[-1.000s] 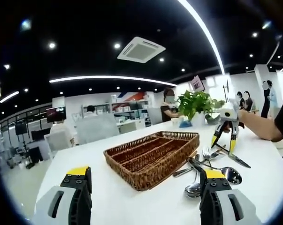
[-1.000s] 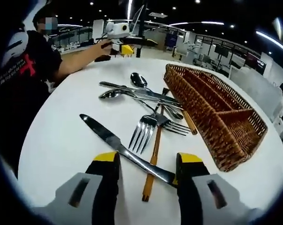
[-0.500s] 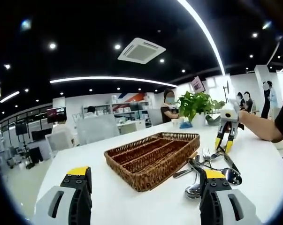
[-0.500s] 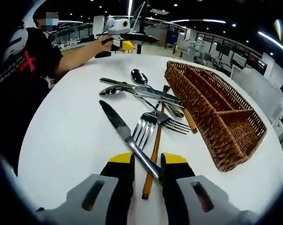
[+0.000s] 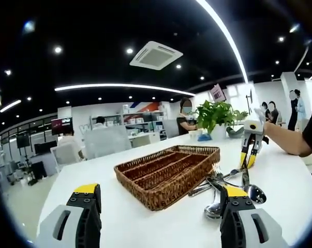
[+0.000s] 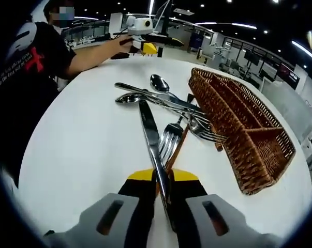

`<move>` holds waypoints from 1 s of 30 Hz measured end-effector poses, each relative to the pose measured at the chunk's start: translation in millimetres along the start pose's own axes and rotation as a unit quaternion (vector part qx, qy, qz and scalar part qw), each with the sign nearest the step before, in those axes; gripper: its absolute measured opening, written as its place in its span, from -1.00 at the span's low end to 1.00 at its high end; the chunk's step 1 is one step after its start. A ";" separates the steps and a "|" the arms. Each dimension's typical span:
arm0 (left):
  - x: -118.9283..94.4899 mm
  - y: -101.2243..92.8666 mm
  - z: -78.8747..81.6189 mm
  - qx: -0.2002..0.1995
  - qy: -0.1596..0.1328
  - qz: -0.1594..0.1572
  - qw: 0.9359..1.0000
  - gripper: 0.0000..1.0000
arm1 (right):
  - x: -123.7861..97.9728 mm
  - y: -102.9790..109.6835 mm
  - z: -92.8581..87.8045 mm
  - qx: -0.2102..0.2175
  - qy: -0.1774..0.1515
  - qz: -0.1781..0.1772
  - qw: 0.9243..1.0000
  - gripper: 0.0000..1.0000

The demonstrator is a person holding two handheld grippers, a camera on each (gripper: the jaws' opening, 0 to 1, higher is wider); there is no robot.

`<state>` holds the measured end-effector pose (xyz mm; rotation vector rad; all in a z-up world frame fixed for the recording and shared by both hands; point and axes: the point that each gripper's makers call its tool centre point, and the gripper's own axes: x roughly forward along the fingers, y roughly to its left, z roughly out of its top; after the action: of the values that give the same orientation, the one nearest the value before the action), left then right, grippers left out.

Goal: Arrange the knives, forks, and spoons in their matching storage slots by inserting each utensil handle-first until every utensil is classified and aligned in the correct compartment

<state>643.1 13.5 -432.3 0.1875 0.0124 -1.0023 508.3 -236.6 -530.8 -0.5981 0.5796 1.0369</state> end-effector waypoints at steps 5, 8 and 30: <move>0.3 -0.1 0.6 0.001 -0.001 -0.001 1.000 1.00 | -1.3 1.4 0.2 0.003 0.000 0.004 1.000 -0.85; 0.2 -0.6 1.6 0.002 -0.003 -0.002 1.000 1.00 | -4.1 2.9 1.4 0.009 -0.004 0.009 1.000 -0.90; 2.0 -4.7 -0.4 0.001 -0.004 -0.015 1.000 1.00 | -12.6 5.0 6.9 0.019 -0.009 0.015 1.000 -1.00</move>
<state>640.3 9.4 -433.6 0.1862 0.0076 -1.0333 499.8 -237.5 -518.2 -0.5466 0.5925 1.0562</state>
